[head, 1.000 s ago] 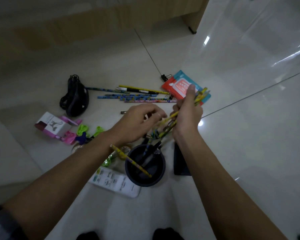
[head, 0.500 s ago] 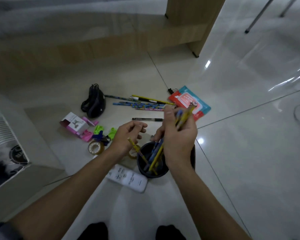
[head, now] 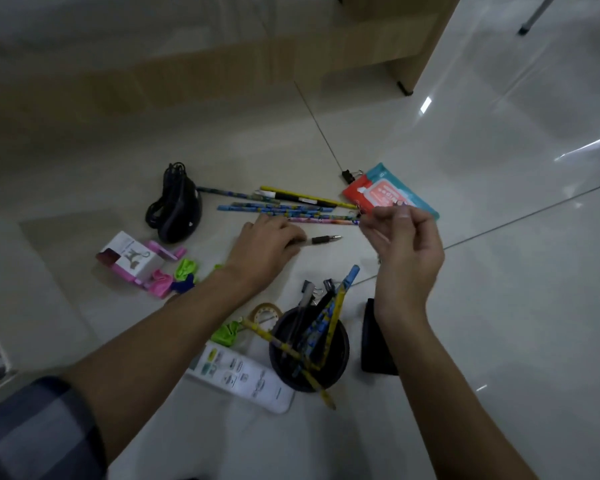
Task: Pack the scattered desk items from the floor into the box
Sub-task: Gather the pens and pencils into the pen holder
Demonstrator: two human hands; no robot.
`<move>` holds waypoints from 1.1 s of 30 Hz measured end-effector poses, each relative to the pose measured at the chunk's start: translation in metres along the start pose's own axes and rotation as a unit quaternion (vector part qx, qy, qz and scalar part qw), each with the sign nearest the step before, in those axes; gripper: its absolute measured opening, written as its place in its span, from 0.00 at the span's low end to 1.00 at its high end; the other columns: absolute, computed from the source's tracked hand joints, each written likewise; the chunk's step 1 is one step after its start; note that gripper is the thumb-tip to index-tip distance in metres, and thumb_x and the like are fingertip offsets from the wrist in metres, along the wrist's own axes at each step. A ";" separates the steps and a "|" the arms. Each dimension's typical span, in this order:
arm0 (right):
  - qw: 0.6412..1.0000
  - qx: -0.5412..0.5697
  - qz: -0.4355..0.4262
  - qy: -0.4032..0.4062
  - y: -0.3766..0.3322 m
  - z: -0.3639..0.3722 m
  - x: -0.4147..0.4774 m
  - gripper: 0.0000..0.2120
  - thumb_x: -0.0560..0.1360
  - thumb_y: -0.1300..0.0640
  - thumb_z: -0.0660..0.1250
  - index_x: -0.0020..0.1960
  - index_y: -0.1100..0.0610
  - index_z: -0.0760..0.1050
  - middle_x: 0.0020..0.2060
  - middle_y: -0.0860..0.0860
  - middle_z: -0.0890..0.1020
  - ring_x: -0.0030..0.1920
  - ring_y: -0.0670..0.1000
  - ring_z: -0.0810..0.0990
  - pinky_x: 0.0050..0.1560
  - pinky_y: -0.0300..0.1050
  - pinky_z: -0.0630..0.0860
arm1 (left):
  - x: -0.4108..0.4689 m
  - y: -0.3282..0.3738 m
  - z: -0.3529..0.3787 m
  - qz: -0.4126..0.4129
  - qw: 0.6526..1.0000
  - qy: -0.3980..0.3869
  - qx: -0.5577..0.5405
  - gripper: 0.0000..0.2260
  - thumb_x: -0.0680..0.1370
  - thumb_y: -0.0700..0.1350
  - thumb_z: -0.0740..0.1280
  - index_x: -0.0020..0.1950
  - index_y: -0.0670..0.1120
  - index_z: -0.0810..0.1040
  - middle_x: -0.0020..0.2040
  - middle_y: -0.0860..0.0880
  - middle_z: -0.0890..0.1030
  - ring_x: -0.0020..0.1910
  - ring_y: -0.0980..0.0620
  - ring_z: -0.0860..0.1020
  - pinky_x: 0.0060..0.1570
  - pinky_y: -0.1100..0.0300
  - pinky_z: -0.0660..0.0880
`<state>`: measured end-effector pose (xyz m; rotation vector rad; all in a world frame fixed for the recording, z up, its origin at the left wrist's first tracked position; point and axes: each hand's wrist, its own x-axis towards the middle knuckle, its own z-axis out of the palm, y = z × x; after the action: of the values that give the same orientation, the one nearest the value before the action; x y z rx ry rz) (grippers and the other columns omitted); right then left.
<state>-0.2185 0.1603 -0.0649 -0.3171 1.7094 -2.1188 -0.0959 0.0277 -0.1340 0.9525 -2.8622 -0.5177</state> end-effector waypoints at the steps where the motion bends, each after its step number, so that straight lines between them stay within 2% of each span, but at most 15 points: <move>1: 0.999 -0.028 0.043 0.006 0.010 -0.003 0.009 0.07 0.82 0.59 0.62 0.47 0.59 0.75 0.45 0.56 0.83 0.46 0.55 0.85 0.51 0.52 0.83 | 0.003 0.000 0.004 0.018 1.000 0.000 -0.013 0.12 0.83 0.48 0.63 0.63 0.49 0.79 0.61 0.48 0.78 0.60 0.45 0.74 0.57 0.49 0.71; 3: 0.991 -0.082 0.104 0.019 0.029 -0.006 0.021 0.07 0.81 0.59 0.63 0.46 0.57 0.77 0.46 0.55 0.84 0.47 0.56 0.85 0.51 0.50 0.84 | 0.006 -0.001 0.011 0.028 0.995 0.031 -0.085 0.10 0.84 0.46 0.61 0.62 0.45 0.78 0.58 0.47 0.78 0.57 0.46 0.75 0.56 0.52 0.72; 5: 0.985 -0.098 0.139 0.026 0.044 -0.007 0.025 0.03 0.79 0.56 0.68 0.47 0.54 0.77 0.47 0.54 0.84 0.51 0.57 0.85 0.49 0.46 0.83 | 0.008 0.002 0.012 0.016 0.980 0.089 -0.177 0.10 0.84 0.45 0.61 0.62 0.45 0.77 0.55 0.48 0.77 0.53 0.51 0.75 0.53 0.60 0.72; 7: 0.979 -0.114 0.170 -0.022 0.057 -0.004 0.023 0.07 0.76 0.50 0.71 0.52 0.50 0.77 0.51 0.51 0.84 0.54 0.53 0.84 0.53 0.48 0.82 | 0.010 0.012 0.011 0.048 0.965 0.118 -0.228 0.10 0.83 0.45 0.62 0.62 0.46 0.78 0.53 0.51 0.76 0.50 0.57 0.75 0.49 0.68 0.71; 9: 0.968 -0.079 0.217 -0.098 0.066 0.002 0.021 0.09 0.77 0.50 0.71 0.55 0.51 0.78 0.52 0.51 0.85 0.56 0.52 0.84 0.56 0.50 0.81 | 0.012 0.022 0.016 0.089 0.964 0.100 -0.228 0.10 0.83 0.44 0.61 0.62 0.46 0.76 0.52 0.55 0.73 0.49 0.61 0.71 0.49 0.74 0.67; 11: 0.964 -0.053 0.240 -0.105 0.068 0.007 0.022 0.07 0.78 0.52 0.68 0.55 0.52 0.78 0.53 0.52 0.84 0.57 0.53 0.83 0.57 0.51 0.81 | 0.016 0.026 0.018 0.040 0.971 0.090 -0.218 0.08 0.82 0.44 0.59 0.60 0.47 0.73 0.51 0.55 0.71 0.47 0.61 0.69 0.48 0.71 0.68; 13: 0.968 -0.038 0.243 -0.050 0.069 0.006 0.025 0.05 0.79 0.53 0.66 0.54 0.49 0.77 0.55 0.51 0.82 0.57 0.50 0.82 0.56 0.48 0.81 | 0.020 0.020 0.018 -0.045 0.977 0.107 -0.179 0.07 0.80 0.44 0.60 0.57 0.46 0.71 0.49 0.50 0.73 0.46 0.53 0.71 0.47 0.57 0.71; 16: 0.974 -0.057 0.220 -0.017 0.071 -0.001 0.027 0.05 0.80 0.55 0.65 0.55 0.48 0.77 0.54 0.50 0.81 0.56 0.49 0.82 0.53 0.43 0.82 | 0.026 0.006 0.016 -0.026 0.997 0.068 -0.037 0.13 0.79 0.48 0.65 0.62 0.44 0.76 0.55 0.44 0.77 0.53 0.44 0.75 0.51 0.48 0.73; 21: 0.974 -0.088 0.208 -0.003 0.073 -0.004 0.026 0.06 0.80 0.58 0.65 0.55 0.51 0.77 0.52 0.49 0.81 0.53 0.49 0.82 0.48 0.40 0.82 | 0.031 0.004 0.010 0.013 0.997 0.076 0.009 0.10 0.79 0.49 0.69 0.54 0.43 0.80 0.51 0.43 0.79 0.50 0.42 0.75 0.47 0.48 0.73; 24: 0.974 -0.085 0.209 0.019 0.072 -0.002 0.025 0.06 0.80 0.60 0.64 0.54 0.52 0.77 0.48 0.49 0.80 0.50 0.49 0.82 0.46 0.40 0.81 | 0.033 0.005 0.012 0.025 0.998 0.043 0.044 0.09 0.81 0.49 0.65 0.56 0.45 0.79 0.52 0.45 0.80 0.53 0.43 0.75 0.50 0.48 0.71; 26: 0.972 -0.102 0.211 0.035 0.072 -0.002 0.022 0.07 0.79 0.61 0.63 0.52 0.51 0.78 0.47 0.48 0.80 0.48 0.49 0.81 0.45 0.41 0.80 | 0.026 0.002 0.013 0.030 0.999 0.036 0.014 0.07 0.82 0.47 0.62 0.55 0.46 0.76 0.50 0.47 0.77 0.51 0.45 0.74 0.46 0.52 0.68; 28: 0.971 -0.150 0.183 0.041 0.071 -0.004 0.022 0.11 0.78 0.63 0.63 0.48 0.48 0.78 0.47 0.46 0.81 0.48 0.49 0.81 0.47 0.45 0.81 | 0.012 -0.004 0.012 0.006 0.997 0.050 -0.058 0.04 0.82 0.45 0.59 0.53 0.47 0.71 0.44 0.49 0.74 0.43 0.45 0.74 0.39 0.53 0.65; 30: 0.967 -0.243 0.069 -0.013 0.069 -0.003 0.025 0.13 0.77 0.64 0.63 0.49 0.46 0.78 0.49 0.43 0.80 0.48 0.42 0.79 0.50 0.41 0.80 | -0.002 -0.012 0.011 -0.048 0.988 0.081 -0.120 0.05 0.80 0.47 0.56 0.52 0.47 0.68 0.36 0.49 0.75 0.33 0.47 0.74 0.30 0.55 0.62; 31: 0.954 -0.294 -0.005 -0.065 0.067 -0.002 0.028 0.13 0.77 0.64 0.64 0.51 0.47 0.79 0.51 0.42 0.80 0.48 0.39 0.78 0.49 0.36 0.78 | -0.008 -0.014 0.009 -0.087 0.978 0.100 -0.160 0.06 0.80 0.49 0.55 0.50 0.48 0.67 0.33 0.49 0.75 0.29 0.49 0.73 0.27 0.56 0.61; 33: 0.882 -0.416 -0.131 -0.181 0.069 0.007 0.042 0.13 0.78 0.64 0.64 0.58 0.52 0.80 0.57 0.46 0.79 0.53 0.41 0.76 0.53 0.36 0.73 | -0.012 -0.013 0.003 -0.175 0.945 0.141 -0.238 0.14 0.81 0.55 0.53 0.46 0.47 0.69 0.31 0.49 0.75 0.28 0.52 0.74 0.25 0.57 0.62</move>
<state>-0.2423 0.1240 -0.1333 -1.1565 2.3198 -1.2121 -0.0800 0.0263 -0.1412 1.3072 -2.1708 -0.9585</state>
